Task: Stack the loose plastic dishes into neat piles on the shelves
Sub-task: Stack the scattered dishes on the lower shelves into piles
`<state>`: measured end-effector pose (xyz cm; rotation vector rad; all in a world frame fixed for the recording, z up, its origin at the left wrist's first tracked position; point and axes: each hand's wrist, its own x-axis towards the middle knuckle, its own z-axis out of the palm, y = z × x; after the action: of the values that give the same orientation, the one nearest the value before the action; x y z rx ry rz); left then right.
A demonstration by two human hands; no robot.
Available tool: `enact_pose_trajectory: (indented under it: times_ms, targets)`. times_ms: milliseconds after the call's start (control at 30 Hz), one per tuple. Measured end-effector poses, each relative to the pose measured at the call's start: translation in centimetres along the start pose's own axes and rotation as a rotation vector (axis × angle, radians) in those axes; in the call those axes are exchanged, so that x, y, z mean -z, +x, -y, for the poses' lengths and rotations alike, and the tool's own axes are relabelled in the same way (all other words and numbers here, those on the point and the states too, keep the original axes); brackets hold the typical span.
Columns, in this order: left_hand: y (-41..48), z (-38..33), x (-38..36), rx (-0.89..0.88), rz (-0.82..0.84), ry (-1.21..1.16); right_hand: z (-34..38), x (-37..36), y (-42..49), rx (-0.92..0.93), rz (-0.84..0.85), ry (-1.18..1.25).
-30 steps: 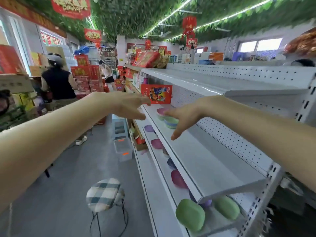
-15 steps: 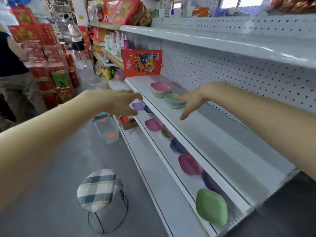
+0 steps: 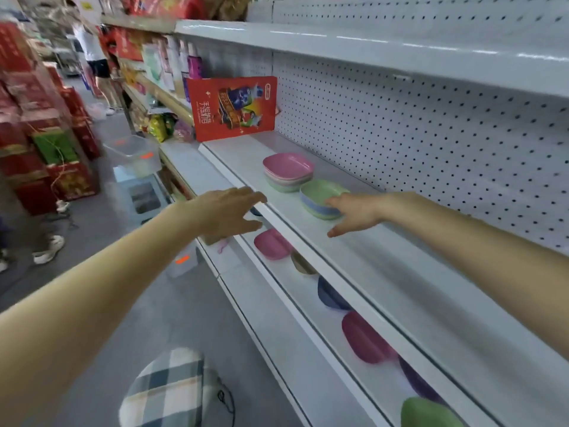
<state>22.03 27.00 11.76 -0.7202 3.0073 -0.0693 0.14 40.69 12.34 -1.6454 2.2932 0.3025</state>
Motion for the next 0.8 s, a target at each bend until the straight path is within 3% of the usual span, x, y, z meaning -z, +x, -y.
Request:
enact_pose_trajectory:
  times_ms: [233, 433, 800]
  targets:
    - [10.9, 6.3, -4.0, -0.208, -0.013, -0.005, -1.0, -2.9, 7.4, -0.087, -0.065, 0.11]
    - [20.0, 10.2, -5.5, -0.362, -0.124, -0.022, -2.1, -3.8, 12.4, -0.236, -0.195, 0.227]
    - [29.3, 13.8, -9.0, -0.458, 0.047, 0.016, -1.7, -5.2, 16.1, -0.378, -0.275, 0.312]
